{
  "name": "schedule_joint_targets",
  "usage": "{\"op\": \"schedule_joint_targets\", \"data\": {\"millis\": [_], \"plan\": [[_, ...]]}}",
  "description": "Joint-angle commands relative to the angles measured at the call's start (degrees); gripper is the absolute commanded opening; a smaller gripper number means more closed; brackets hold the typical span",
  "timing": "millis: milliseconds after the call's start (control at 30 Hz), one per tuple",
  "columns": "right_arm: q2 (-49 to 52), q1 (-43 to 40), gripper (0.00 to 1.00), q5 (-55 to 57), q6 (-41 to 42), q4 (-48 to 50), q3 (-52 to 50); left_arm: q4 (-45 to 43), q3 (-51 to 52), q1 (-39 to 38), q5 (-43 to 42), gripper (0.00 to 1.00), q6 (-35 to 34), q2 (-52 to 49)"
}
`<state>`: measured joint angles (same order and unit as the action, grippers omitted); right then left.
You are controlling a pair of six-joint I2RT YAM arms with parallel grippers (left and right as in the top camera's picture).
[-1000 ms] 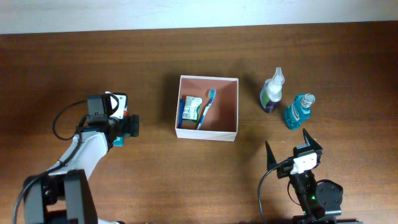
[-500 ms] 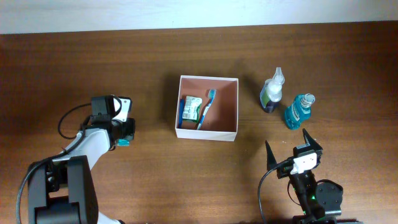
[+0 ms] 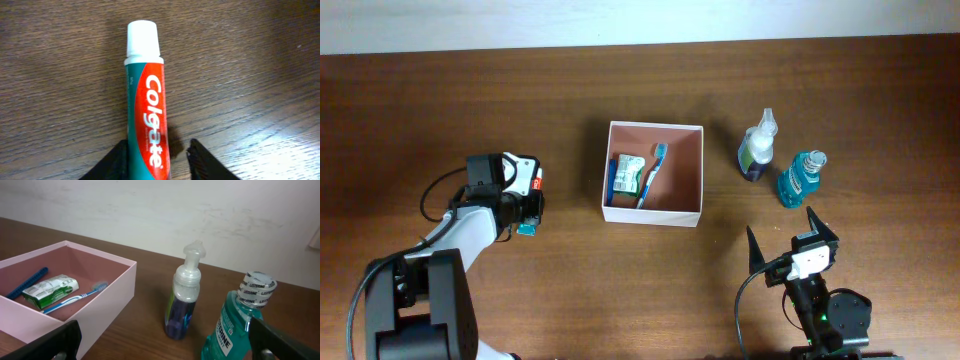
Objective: Pack container
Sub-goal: 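Lower the left gripper and grasp the Colgate toothpaste tube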
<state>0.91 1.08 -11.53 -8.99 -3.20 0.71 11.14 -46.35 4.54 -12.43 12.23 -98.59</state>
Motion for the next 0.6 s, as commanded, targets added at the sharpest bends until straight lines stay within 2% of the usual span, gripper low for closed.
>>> {"op": "schedule_joint_targets", "data": {"millis": [0, 167, 200, 267, 333, 433, 567], "plan": [[-0.39, -0.46, 0.98, 0.13, 0.22, -0.07, -0.39, 0.11, 0.46, 0.13, -1.97, 0.41, -0.39, -1.14], [-0.39, -0.46, 0.98, 0.13, 0.22, -0.09, -0.39, -0.04, 0.46, 0.13, -1.97, 0.40, -0.39, -1.14], [-0.39, -0.46, 0.98, 0.13, 0.22, -0.09, -0.39, -0.02, 0.46, 0.13, -1.97, 0.38, -0.39, -1.14], [-0.39, -0.46, 0.98, 0.13, 0.22, -0.07, -0.39, 0.00, 0.46, 0.13, -1.97, 0.25, -0.39, -1.14], [-0.39, -0.46, 0.98, 0.13, 0.22, -0.07, -0.39, 0.00, 0.46, 0.13, -1.97, 0.16, -0.42, -1.14], [-0.39, -0.46, 0.98, 0.13, 0.22, -0.09, -0.39, 0.02, 0.44, 0.13, -1.97, 0.13, -0.55, -1.14], [-0.39, -0.46, 0.98, 0.13, 0.22, -0.09, -0.39, 0.07, 0.26, 0.13, -1.99, 0.07, -4.66, -0.52]]}}
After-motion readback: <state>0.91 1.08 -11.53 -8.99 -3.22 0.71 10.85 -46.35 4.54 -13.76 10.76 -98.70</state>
